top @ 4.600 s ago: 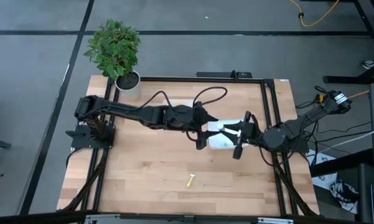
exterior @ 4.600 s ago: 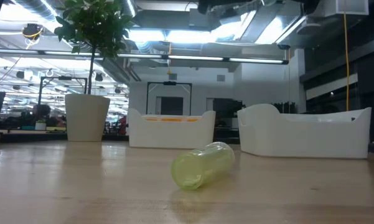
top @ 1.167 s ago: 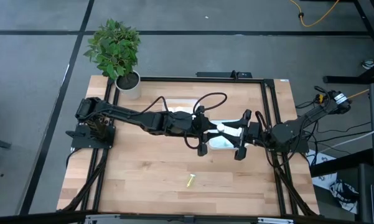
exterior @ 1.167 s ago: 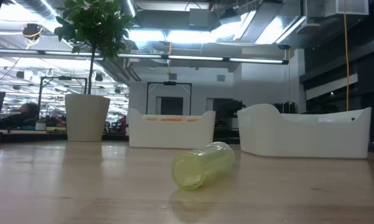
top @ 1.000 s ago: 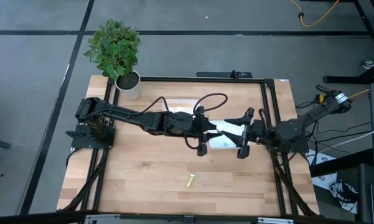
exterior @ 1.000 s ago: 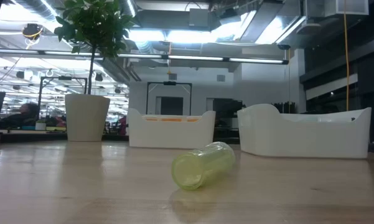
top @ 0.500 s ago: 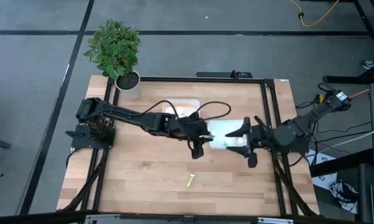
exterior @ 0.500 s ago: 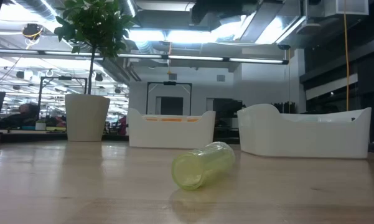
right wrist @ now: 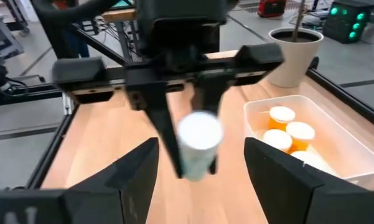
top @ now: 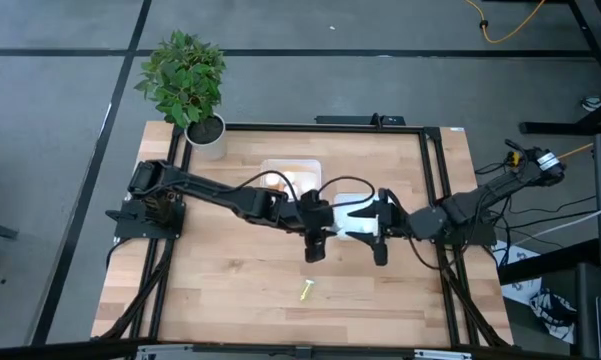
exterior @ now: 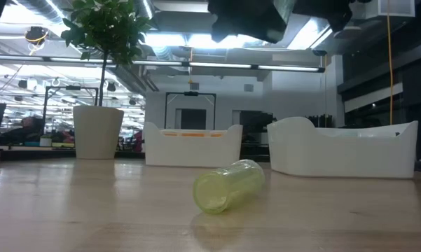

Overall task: Pick and place medicine bottles into bin by pill shape (circle, oval)
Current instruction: Put the small blue pill bottle into the bottom white bin

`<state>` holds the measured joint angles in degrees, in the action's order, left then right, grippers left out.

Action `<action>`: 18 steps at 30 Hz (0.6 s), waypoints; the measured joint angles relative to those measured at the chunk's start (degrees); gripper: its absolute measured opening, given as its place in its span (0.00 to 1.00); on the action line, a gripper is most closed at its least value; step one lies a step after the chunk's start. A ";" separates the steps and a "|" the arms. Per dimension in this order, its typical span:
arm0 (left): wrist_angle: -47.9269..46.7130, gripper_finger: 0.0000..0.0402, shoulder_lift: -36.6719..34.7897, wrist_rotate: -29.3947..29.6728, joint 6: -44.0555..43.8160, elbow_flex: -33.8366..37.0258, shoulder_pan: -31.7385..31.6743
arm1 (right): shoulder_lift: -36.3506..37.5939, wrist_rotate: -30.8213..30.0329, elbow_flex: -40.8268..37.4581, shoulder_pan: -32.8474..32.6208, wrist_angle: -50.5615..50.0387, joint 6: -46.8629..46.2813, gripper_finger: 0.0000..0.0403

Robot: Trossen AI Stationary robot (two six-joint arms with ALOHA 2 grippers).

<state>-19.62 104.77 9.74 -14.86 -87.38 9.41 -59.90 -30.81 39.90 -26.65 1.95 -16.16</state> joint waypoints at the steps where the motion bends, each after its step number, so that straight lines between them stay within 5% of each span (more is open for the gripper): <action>1: -0.37 0.17 0.11 0.00 0.15 -0.01 0.13 | 0.00 -0.02 0.00 0.33 -0.05 0.04 0.59; 18: -0.54 0.17 2.46 -0.30 0.23 -0.01 1.18 | -6.21 5.01 -0.09 2.55 1.78 0.15 0.59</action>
<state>-20.16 107.23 9.44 -14.63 -87.39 10.59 -66.11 -25.80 39.81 -24.10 3.73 -16.01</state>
